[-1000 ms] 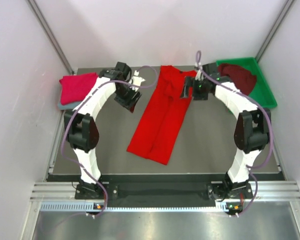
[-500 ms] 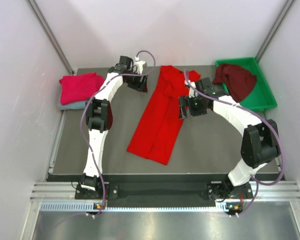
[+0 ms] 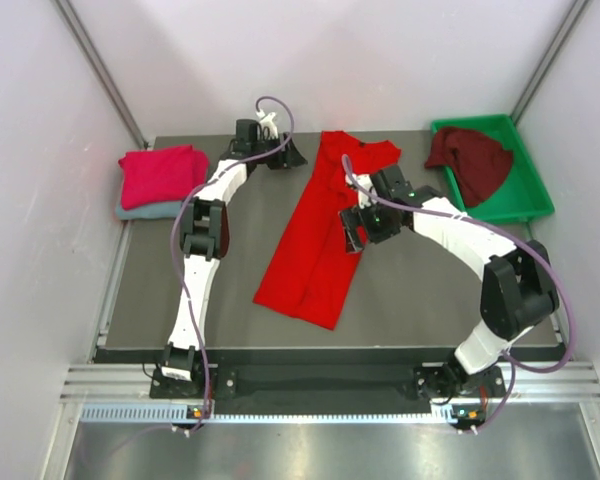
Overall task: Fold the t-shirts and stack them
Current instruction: Fold the tshirt
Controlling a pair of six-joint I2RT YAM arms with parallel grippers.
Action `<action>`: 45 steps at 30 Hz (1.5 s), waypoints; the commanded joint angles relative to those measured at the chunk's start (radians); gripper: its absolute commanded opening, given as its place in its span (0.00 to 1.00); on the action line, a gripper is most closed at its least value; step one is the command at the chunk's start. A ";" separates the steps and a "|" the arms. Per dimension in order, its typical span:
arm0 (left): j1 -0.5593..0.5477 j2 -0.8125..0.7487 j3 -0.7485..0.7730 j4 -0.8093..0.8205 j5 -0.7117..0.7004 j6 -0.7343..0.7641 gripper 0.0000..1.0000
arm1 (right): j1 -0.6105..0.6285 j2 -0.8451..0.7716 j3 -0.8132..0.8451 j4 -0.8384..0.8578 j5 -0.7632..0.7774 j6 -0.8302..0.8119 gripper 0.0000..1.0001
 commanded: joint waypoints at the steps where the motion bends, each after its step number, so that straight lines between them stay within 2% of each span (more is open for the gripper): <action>1: -0.004 0.013 0.033 0.159 0.090 -0.106 0.70 | 0.044 -0.001 -0.012 0.023 -0.100 -0.004 0.87; 6: -0.005 0.018 0.024 0.198 0.109 -0.125 0.70 | 0.092 0.120 0.048 0.056 -0.173 0.036 0.87; 13: -0.005 0.067 0.058 0.240 0.110 -0.157 0.70 | 0.091 0.281 0.247 0.044 -0.177 0.064 0.87; 17: -0.027 0.090 0.056 0.253 0.125 -0.177 0.68 | 0.092 0.280 0.231 0.034 -0.174 0.067 0.87; 24: -0.065 0.118 0.049 0.281 0.132 -0.209 0.66 | 0.091 0.203 0.103 0.039 -0.171 0.077 0.87; 28: -0.087 0.127 0.041 0.279 0.145 -0.215 0.58 | 0.088 0.202 0.066 0.047 -0.154 0.074 0.88; 29: -0.088 0.125 0.032 0.281 0.148 -0.215 0.52 | 0.084 0.206 0.065 0.047 -0.155 0.073 0.87; 32: -0.090 0.125 0.027 0.288 0.139 -0.220 0.44 | 0.077 0.219 0.074 0.048 -0.155 0.074 0.88; 33: -0.090 0.125 0.027 0.290 0.129 -0.217 0.35 | 0.075 0.226 0.080 0.047 -0.160 0.073 0.88; 35: -0.085 0.122 0.030 0.290 0.112 -0.212 0.29 | 0.077 0.231 0.085 0.050 -0.172 0.082 0.88; 38: -0.081 0.124 0.032 0.297 0.087 -0.209 0.27 | 0.086 0.235 0.083 0.053 -0.190 0.085 0.88; 40: -0.071 0.124 0.032 0.299 0.058 -0.197 0.33 | 0.094 0.232 0.076 0.056 -0.200 0.085 0.88; 45: -0.061 0.127 0.038 0.297 0.020 -0.169 0.33 | 0.109 0.226 0.037 0.057 -0.233 0.096 0.88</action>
